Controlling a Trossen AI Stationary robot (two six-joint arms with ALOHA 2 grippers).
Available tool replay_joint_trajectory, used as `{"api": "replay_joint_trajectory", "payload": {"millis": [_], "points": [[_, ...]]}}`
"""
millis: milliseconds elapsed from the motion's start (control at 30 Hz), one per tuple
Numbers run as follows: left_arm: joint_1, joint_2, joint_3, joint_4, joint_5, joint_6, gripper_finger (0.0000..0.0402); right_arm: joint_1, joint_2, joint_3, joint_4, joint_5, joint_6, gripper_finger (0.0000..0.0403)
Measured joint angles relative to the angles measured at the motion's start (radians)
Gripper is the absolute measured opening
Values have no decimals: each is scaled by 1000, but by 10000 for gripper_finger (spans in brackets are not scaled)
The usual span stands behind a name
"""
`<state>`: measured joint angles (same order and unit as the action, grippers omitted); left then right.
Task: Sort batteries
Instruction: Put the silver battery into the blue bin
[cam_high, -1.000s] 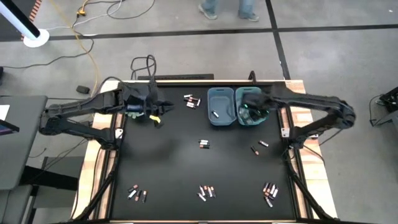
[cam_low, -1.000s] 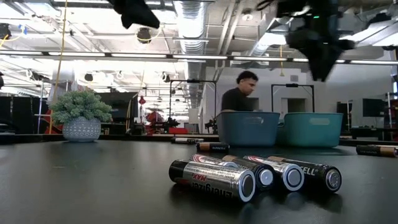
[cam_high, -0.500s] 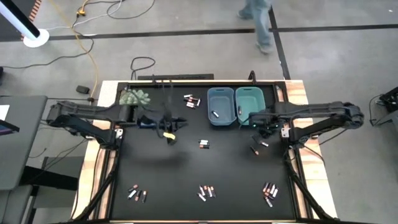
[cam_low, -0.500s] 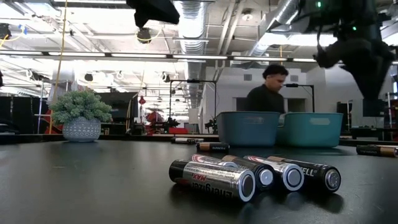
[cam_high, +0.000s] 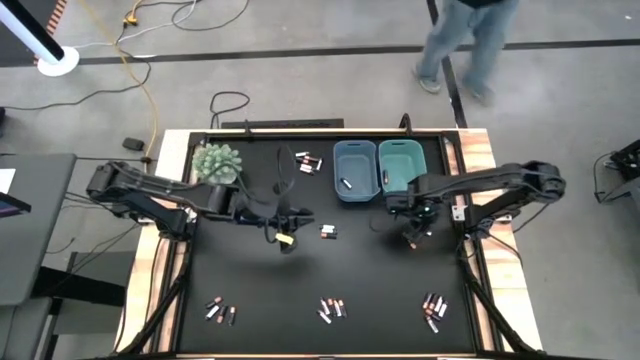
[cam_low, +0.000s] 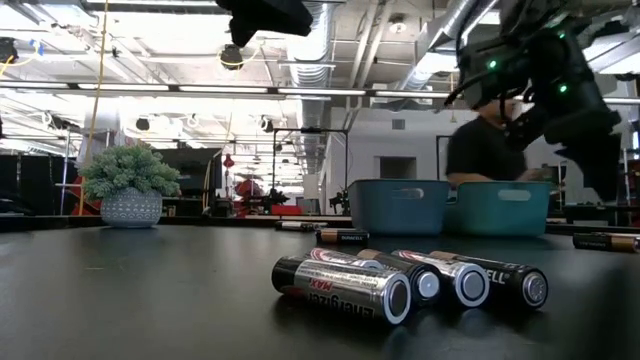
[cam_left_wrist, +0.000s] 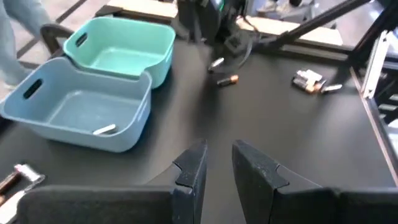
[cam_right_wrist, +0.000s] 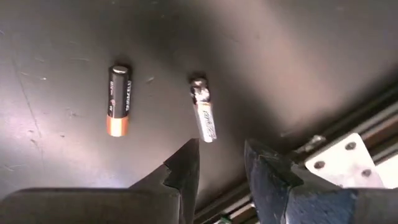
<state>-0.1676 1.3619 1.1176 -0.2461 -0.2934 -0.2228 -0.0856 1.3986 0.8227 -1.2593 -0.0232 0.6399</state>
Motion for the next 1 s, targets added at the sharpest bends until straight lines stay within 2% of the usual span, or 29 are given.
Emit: {"api": "replay_joint_trajectory", "payload": {"millis": [333, 733, 867, 1000], "points": [[-16, 17, -1, -88, 0, -63, 70, -2, 182, 0, 61, -9, -68, 143], [-18, 17, -1, -107, -1, -89, 70, -24, 311, -32, 121, -33, -149, 143], [-18, 17, -1, -108, -1, -89, 70, -33, 324, -52, 151, -56, -152, 129], [-18, 17, -1, -110, -1, -89, 70, -34, 313, -56, 166, -63, -152, 97]]}}
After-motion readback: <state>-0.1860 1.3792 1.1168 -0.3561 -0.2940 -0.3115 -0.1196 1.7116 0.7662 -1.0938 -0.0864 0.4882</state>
